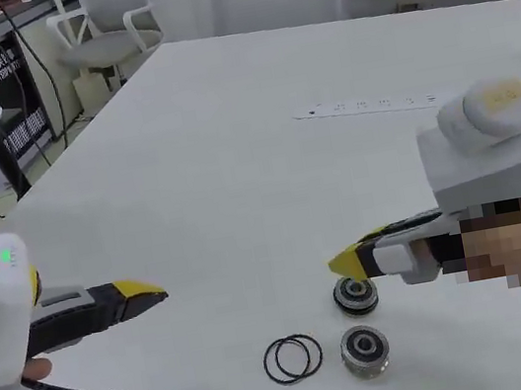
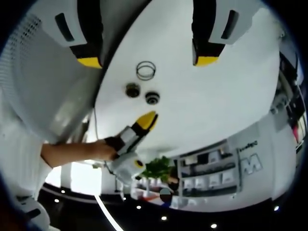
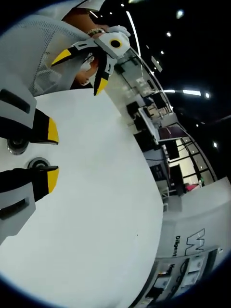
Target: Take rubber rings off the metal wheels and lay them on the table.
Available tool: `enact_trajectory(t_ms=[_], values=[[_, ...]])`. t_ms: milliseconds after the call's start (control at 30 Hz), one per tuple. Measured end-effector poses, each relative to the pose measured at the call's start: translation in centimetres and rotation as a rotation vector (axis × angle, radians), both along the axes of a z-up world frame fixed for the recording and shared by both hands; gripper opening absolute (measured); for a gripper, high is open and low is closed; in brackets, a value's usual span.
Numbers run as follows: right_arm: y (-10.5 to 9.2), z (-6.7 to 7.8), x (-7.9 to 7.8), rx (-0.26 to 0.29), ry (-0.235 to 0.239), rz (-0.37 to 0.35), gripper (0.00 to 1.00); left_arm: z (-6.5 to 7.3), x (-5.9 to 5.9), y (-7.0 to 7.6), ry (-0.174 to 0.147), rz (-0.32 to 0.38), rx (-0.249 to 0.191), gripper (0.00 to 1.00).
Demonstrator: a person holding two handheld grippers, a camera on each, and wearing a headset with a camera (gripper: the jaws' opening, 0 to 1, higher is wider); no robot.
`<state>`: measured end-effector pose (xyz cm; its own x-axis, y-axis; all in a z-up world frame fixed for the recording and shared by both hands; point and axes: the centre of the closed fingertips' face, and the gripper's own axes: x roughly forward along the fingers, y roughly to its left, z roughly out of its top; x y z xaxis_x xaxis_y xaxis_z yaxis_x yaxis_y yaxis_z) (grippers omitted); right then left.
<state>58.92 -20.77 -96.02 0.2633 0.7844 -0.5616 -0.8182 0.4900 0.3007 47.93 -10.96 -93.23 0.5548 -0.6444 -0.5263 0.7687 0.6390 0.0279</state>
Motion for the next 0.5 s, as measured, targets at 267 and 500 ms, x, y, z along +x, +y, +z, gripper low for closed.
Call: enact_trajectory(t_ms=[267, 500], values=[[-2.5, -1.1, 1.4, -0.003, 0.01, -0.073, 0.18, 2.0, 0.6, -1.3, -0.072, -0.06, 0.019, 0.77], [-3.0, -1.5, 1.3, -0.005, -0.001, -0.064, 0.18, 5.2, 2.3, -3.7, -0.152, -0.172, 0.06, 0.77]])
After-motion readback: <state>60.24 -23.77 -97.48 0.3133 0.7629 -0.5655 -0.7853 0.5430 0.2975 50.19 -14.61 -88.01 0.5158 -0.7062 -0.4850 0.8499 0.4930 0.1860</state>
